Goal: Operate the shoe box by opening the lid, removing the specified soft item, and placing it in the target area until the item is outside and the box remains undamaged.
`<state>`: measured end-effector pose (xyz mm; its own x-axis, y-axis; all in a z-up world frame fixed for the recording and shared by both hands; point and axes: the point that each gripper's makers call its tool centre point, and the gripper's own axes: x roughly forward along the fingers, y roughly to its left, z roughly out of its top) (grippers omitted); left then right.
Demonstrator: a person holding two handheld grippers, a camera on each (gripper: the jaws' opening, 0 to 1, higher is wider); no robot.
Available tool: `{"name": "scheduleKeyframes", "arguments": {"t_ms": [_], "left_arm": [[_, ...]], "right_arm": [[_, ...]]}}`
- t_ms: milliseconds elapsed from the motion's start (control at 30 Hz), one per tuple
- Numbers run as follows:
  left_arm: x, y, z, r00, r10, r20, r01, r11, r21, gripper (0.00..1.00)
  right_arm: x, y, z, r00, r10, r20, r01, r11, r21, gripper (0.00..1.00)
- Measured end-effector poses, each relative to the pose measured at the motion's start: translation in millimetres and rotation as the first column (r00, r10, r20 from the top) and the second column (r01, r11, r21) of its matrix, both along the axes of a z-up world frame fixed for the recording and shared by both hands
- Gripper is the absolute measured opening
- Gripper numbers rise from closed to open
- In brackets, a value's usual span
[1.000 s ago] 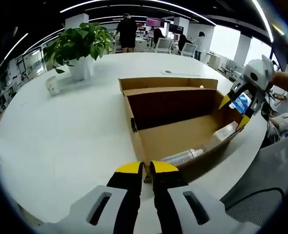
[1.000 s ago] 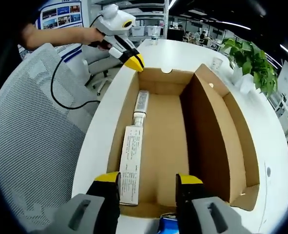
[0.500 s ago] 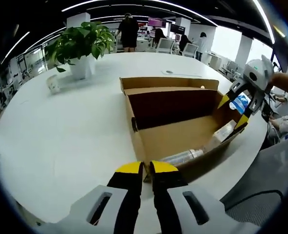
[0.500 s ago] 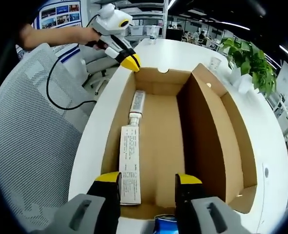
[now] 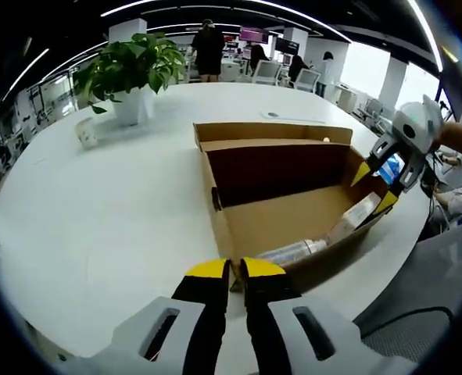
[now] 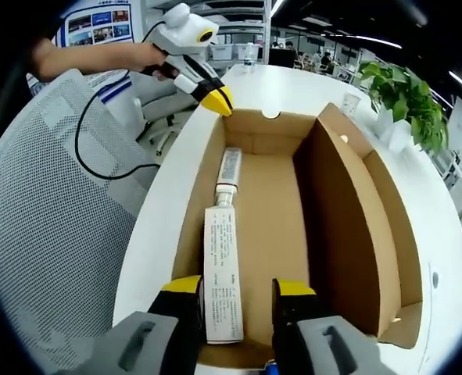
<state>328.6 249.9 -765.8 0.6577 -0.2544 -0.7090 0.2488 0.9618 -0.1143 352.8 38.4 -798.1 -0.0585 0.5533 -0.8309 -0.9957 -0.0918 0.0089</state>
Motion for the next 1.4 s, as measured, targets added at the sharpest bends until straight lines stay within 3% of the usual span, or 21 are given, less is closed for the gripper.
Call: {"name": "scheduleKeyframes", "arguments": {"t_ms": [267, 700, 1033, 1400], "left_arm": [[-0.1, 0.7, -0.3, 1.0, 0.01, -0.003, -0.01, 1.0, -0.007, 0.04], [-0.5, 1.0, 0.0, 1.0, 0.027, 0.002, -0.027, 1.0, -0.011, 0.04], [-0.3, 0.7, 0.0, 0.999, 0.037, -0.005, -0.037, 0.999, -0.014, 0.04], [0.0, 0.1, -0.3, 0.999, 0.036, -0.004, -0.036, 0.999, -0.004, 0.04]], "right_arm": [[-7.2, 6.5, -4.7, 1.0, 0.014, -0.009, -0.014, 1.0, 0.006, 0.16], [-8.3, 6.3, -2.2, 1.0, 0.008, 0.002, -0.008, 1.0, 0.01, 0.14], [-4.2, 9.0, 18.1, 1.0, -0.002, 0.026, 0.001, 0.998, 0.057, 0.14], [-2.7, 7.8, 56.3, 0.999, -0.004, 0.053, -0.001, 0.995, 0.102, 0.14]]}}
